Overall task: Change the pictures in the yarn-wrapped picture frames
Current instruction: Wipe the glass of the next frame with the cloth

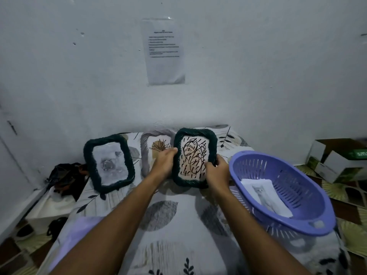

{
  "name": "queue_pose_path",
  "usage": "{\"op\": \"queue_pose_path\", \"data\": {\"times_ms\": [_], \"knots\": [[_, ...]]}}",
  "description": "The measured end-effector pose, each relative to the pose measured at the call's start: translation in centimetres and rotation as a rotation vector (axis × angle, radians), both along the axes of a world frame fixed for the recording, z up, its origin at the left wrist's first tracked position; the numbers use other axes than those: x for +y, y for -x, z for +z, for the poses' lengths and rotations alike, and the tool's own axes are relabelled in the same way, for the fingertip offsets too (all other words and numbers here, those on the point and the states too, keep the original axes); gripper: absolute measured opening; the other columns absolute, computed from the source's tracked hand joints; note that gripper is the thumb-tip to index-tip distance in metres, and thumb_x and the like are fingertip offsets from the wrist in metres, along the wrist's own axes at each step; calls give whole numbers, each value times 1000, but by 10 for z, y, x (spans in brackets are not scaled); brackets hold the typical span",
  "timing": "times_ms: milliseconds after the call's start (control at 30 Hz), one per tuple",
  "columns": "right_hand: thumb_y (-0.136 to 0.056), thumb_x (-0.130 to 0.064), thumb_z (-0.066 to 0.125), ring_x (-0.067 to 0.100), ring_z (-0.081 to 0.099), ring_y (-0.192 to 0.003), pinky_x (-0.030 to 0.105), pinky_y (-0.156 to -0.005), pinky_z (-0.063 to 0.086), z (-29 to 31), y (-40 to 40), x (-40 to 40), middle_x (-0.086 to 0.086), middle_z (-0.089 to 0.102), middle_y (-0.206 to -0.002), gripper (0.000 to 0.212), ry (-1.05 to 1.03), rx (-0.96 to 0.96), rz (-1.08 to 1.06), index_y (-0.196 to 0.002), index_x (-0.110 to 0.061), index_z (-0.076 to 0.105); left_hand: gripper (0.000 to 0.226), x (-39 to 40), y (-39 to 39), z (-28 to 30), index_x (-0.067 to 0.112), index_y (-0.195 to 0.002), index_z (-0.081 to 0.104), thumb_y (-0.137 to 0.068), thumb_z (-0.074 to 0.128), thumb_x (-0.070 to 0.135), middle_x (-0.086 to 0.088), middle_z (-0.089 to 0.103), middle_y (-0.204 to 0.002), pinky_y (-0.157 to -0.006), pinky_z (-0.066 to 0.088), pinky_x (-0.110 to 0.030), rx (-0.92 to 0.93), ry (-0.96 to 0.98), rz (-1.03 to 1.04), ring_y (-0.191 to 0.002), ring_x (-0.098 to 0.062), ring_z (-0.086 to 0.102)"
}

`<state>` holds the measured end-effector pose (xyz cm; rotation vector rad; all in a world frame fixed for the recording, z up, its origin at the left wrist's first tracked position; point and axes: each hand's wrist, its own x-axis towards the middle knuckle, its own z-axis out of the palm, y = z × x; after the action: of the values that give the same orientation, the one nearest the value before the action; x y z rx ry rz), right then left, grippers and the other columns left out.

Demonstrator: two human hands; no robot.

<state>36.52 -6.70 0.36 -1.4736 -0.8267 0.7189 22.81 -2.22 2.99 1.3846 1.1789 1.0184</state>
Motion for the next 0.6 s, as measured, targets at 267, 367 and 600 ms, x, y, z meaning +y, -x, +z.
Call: {"op": "queue_pose_path", "data": {"times_ms": [267, 367, 600], "knots": [[-87, 18, 44, 33, 64, -97, 51, -85, 55, 12, 21, -69, 15, 65, -95, 42, 60, 138, 270, -115, -11, 52, 30, -80, 75, -4, 9, -107, 63, -102, 40, 26, -6, 69, -98, -79, 53, -33, -78, 55, 115, -88, -18, 65], [-86, 16, 48, 36, 64, -100, 51, -89, 53, 16, 26, -88, 21, 66, -103, 29, 114, 209, 438, -104, -4, 59, 27, -100, 97, -11, 11, -107, 63, -102, 41, 25, -5, 70, -102, -75, 54, -32, -87, 96, 131, -95, -20, 65], [-84, 10, 58, 31, 69, -86, 44, -68, 60, 33, 47, -102, 17, 69, -99, 17, 61, 8, 510, -96, -2, 62, 13, -120, 85, 15, 11, -104, 61, -92, 60, 16, -4, 62, -99, -66, 51, -25, 39, -102, 187, -85, -14, 58]]}}
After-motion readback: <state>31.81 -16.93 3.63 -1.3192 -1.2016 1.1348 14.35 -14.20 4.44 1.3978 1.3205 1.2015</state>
